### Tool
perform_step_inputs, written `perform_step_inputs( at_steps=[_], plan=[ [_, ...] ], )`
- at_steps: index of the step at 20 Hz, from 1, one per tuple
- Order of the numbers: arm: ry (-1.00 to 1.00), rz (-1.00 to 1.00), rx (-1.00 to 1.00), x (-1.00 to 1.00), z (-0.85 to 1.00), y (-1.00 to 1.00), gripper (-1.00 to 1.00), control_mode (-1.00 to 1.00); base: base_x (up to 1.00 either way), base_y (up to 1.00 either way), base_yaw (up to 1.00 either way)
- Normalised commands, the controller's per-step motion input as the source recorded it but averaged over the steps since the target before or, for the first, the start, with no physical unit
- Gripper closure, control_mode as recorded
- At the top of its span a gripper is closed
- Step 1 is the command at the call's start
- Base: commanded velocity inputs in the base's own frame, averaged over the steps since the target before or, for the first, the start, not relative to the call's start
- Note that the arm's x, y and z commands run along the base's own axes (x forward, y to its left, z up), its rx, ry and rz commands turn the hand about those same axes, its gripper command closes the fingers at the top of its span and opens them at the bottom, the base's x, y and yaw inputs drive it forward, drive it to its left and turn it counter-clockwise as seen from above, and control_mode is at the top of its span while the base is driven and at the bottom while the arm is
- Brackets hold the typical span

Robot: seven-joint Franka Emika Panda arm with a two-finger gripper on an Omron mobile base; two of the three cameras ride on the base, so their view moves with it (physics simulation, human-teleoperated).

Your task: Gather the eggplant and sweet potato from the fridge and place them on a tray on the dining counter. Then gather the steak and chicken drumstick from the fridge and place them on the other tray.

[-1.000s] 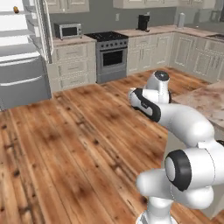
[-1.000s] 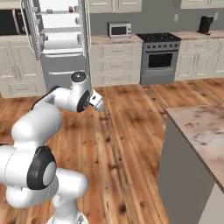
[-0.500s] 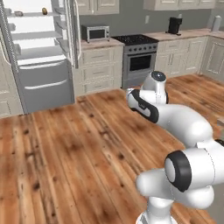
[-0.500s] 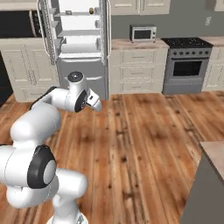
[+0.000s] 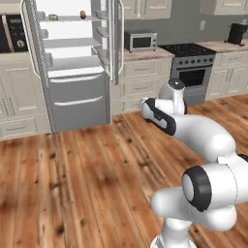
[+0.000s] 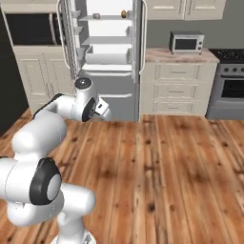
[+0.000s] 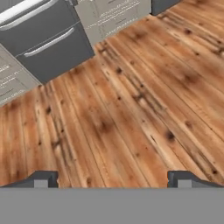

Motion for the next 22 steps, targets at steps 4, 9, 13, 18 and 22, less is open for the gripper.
perform_step_inputs(
  at_steps=[4, 9, 13, 18, 22],
  plan=[
    [0.00, 0.00, 0.00, 0.00, 0.00, 0.00, -1.00, 1.00, 1.00, 0.38, 0.26],
    [0.00, 0.00, 0.00, 0.00, 0.00, 0.00, -1.00, 1.00, 1.00, 0.34, 0.24],
    [0.00, 0.00, 0.00, 0.00, 0.00, 0.00, -1.00, 1.00, 1.00, 0.04, 0.14],
    [0.00, 0.00, 0.00, 0.00, 0.00, 0.00, -1.00, 1.00, 0.88, 0.00, 0.07],
    [0.00, 0.00, 0.00, 0.00, 0.00, 0.00, -1.00, 1.00, 0.95, 0.00, 0.05]
  ],
)
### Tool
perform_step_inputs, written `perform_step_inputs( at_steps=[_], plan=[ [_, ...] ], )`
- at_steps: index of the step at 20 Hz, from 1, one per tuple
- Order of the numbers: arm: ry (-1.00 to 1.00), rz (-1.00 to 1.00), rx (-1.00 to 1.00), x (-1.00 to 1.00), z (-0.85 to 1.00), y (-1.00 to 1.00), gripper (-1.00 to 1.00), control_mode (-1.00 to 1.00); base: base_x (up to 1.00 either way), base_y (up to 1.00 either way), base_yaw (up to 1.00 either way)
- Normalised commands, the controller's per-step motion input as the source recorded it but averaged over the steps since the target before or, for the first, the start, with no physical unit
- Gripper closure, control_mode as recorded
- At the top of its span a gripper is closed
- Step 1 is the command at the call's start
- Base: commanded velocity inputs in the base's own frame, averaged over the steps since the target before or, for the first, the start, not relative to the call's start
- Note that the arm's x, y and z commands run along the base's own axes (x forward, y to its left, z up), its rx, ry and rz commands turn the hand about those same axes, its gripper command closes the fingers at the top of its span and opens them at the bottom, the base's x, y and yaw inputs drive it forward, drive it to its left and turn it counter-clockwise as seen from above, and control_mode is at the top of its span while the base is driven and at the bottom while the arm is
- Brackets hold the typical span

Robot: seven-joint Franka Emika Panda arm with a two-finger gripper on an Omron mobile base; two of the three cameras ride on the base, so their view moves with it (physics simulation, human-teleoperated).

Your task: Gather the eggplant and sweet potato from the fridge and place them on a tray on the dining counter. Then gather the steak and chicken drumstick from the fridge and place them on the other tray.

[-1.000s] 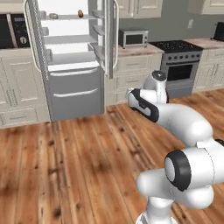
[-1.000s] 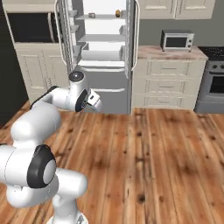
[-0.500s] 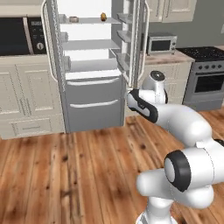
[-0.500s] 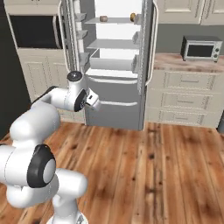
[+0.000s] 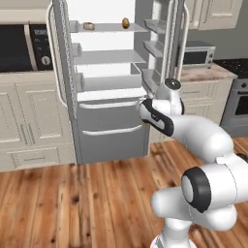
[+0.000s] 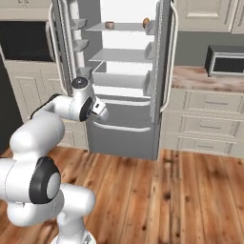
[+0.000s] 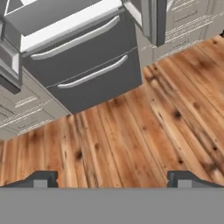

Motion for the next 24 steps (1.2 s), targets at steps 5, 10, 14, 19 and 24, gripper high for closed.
perform_step_inputs(
  at_steps=[5, 10, 14, 19, 24],
  plan=[
    [0.00, 0.00, 0.00, 0.00, 0.00, 0.00, -1.00, 1.00, 0.76, 0.00, 0.00],
    [0.00, 0.00, 0.00, 0.00, 0.00, 0.00, -1.00, 1.00, 0.63, 0.00, 0.00],
    [0.00, 0.00, 0.00, 0.00, 0.00, 0.00, -1.00, 1.00, 0.62, 0.00, 0.00],
    [0.00, 0.00, 0.00, 0.00, 0.00, 0.00, -1.00, 1.00, 0.66, 0.04, 0.00],
    [0.00, 0.00, 0.00, 0.00, 0.00, 0.00, -1.00, 1.00, 0.67, 0.10, 0.00]
  ],
)
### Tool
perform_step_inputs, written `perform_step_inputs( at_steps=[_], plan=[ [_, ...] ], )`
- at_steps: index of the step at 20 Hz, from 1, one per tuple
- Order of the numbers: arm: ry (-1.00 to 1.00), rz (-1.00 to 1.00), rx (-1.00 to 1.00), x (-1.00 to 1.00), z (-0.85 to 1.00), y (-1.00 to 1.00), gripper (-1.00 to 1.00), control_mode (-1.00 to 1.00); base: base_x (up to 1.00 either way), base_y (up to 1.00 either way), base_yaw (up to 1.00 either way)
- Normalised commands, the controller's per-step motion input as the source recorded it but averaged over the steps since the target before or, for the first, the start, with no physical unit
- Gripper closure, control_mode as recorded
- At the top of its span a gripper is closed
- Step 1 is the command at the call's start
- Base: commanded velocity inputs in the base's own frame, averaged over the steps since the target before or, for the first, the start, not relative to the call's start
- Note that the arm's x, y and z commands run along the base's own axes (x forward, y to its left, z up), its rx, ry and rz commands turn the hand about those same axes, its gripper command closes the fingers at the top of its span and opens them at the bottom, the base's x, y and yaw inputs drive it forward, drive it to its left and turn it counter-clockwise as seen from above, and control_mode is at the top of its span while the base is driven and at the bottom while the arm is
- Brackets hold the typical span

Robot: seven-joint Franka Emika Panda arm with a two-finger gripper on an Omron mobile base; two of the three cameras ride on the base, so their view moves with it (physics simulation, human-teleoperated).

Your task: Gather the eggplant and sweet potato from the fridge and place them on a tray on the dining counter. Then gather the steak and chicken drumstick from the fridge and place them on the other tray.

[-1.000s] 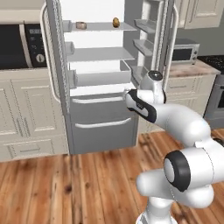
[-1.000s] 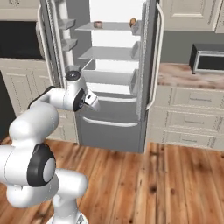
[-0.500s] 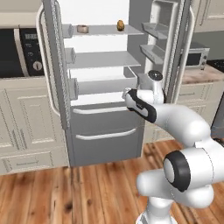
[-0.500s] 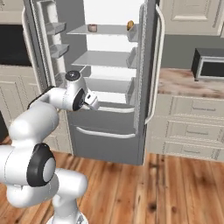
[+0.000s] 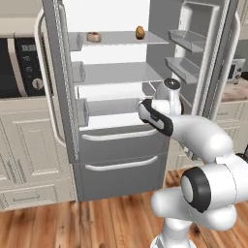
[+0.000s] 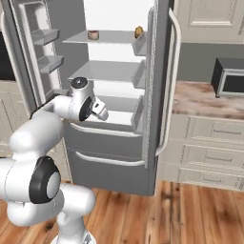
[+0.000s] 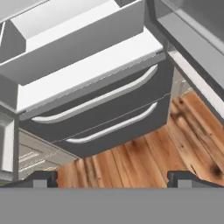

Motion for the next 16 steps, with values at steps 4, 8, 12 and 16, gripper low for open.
perform_step_inputs(
  at_steps=[4, 8, 12, 16],
  plan=[
    [0.00, 0.00, 0.00, 0.00, 0.00, 0.00, -1.00, 1.00, 0.65, 0.16, 0.00],
    [0.00, 0.00, 0.00, 0.00, 0.00, 0.00, -1.00, 1.00, 0.65, 0.26, 0.00],
    [0.00, 0.00, 0.00, 0.00, 0.00, 0.00, -1.00, 1.00, 0.49, 0.28, 0.00],
    [0.00, 0.00, 0.00, 0.00, 0.00, 0.00, -1.00, 1.00, 0.29, 0.36, -0.03]
  ],
)
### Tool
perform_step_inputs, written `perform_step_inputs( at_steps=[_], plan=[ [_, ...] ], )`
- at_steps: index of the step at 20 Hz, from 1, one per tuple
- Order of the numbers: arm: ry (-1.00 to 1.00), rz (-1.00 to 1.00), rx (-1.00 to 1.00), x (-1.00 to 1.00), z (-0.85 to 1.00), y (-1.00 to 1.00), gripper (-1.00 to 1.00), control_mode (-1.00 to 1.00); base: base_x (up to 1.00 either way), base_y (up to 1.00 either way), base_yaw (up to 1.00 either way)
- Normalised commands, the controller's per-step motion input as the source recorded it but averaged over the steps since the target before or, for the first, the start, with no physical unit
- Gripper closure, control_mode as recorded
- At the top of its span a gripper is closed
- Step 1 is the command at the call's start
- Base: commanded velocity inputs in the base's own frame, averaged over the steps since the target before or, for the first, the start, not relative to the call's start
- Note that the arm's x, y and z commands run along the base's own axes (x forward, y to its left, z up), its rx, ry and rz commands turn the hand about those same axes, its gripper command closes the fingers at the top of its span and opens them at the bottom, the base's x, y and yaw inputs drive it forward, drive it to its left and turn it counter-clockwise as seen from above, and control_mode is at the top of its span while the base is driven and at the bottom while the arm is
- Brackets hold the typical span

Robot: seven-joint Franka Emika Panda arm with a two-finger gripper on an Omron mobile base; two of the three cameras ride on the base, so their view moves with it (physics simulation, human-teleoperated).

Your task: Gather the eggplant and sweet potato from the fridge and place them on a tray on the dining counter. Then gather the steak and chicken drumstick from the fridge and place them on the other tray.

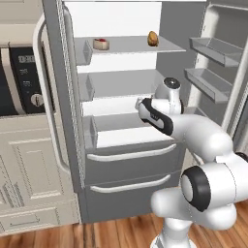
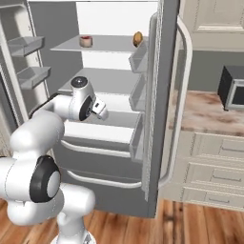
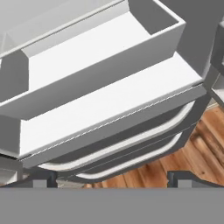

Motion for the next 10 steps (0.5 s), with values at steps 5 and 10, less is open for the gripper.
perform_step_inputs(
  at_steps=[5, 10],
  plan=[
    [0.00, 0.00, 0.00, 0.00, 0.00, 0.00, -1.00, 1.00, 0.30, 0.23, -0.05],
    [0.00, 0.00, 0.00, 0.00, 0.00, 0.00, -1.00, 1.00, 0.50, 0.14, -0.03]
  ],
)
